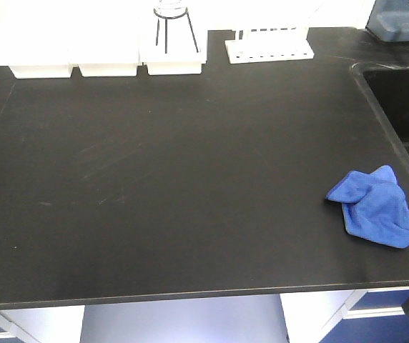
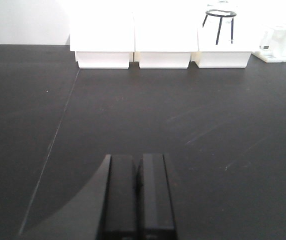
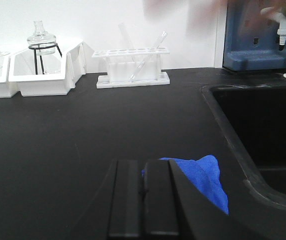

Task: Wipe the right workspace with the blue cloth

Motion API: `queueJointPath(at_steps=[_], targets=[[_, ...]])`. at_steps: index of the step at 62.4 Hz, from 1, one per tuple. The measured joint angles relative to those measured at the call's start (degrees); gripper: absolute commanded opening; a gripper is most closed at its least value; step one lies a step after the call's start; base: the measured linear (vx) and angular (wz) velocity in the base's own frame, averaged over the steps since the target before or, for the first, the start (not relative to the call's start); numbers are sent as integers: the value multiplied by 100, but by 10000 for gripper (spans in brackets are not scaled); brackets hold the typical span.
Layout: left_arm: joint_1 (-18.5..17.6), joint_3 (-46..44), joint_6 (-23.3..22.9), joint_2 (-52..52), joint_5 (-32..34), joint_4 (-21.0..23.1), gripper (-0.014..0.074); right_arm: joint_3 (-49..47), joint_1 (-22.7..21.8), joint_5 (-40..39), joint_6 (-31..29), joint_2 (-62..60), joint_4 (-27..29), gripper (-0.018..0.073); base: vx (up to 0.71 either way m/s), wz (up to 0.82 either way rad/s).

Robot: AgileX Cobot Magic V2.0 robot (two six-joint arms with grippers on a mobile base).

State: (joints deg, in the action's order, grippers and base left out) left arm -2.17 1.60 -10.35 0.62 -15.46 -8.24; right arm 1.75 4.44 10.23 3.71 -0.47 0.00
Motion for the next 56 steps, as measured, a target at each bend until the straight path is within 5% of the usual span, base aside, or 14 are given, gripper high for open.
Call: queueJointPath(at_steps=[35,43,56], targets=[[0,0,0,0,0,0,-6,-189,0,-433,-471,0,0,-8,0,0],[0,0,0,0,0,0,-6,-1081,0,-198,-476,151,0,-8,0,0],[0,0,0,0,0,0,-6,-3217,0,1513,-476,1779,-75,-8,0,0]])
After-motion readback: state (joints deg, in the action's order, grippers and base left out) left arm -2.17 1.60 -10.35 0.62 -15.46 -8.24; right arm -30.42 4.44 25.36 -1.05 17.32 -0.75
